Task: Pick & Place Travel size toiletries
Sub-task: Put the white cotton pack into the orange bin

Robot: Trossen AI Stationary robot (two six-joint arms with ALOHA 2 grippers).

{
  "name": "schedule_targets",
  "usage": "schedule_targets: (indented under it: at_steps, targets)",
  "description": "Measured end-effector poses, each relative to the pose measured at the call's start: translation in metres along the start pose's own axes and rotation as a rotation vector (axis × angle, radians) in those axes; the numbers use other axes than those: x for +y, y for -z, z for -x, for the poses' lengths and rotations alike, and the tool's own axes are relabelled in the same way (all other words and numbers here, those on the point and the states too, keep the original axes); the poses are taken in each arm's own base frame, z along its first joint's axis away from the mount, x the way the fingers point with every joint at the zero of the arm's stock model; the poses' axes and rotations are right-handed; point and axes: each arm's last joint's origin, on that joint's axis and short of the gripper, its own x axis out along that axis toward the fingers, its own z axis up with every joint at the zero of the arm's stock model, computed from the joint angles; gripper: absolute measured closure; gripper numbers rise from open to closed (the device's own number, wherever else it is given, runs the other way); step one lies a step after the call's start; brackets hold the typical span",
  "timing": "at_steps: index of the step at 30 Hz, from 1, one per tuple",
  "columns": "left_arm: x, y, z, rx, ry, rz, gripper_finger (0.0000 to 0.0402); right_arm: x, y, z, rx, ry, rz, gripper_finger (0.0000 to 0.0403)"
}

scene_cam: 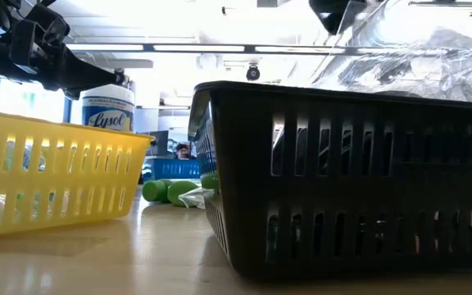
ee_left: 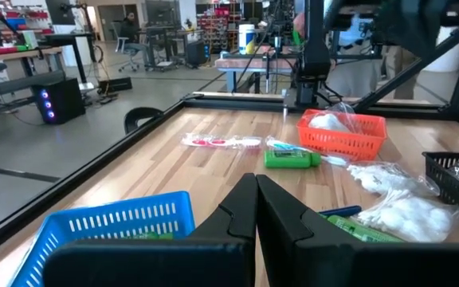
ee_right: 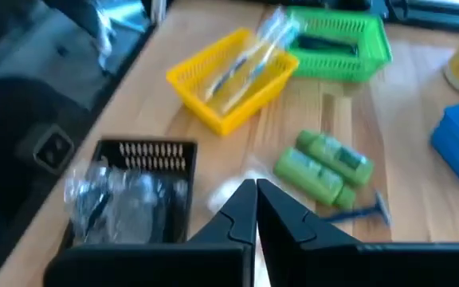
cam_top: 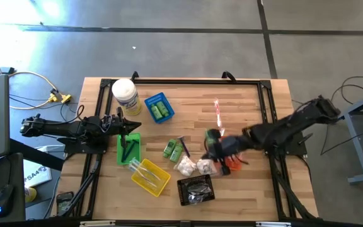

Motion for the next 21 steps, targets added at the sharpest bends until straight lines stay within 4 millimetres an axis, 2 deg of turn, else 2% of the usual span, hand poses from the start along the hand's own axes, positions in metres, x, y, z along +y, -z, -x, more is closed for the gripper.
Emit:
schedule_targets:
  at_steps: [2, 7, 14, 21]
  targets:
    - [0.0, 0.0, 0.0, 0.001, 0.0, 0.0, 0.0402, -0.017, -0.003, -0.003, -0.055, -0.065, -0.004, 0.04]
    - [0.0, 0.001, 0.0, 0.012, 0.0, -0.002, 0.0402, -0.047, 0.006, -0.008, -0.189, -0.204, -0.009, 0.04]
    - [0.0, 0.006, 0.0, 0.059, -0.003, -0.012, 0.0402, -0.093, 0.038, -0.009, -0.234, -0.205, -0.08, 0.04]
    - [0.001, -0.001, 0.0, -0.005, -0.029, -0.07, 0.0402, -0.123, 0.071, -0.004, -0.19, -0.214, -0.19, 0.04]
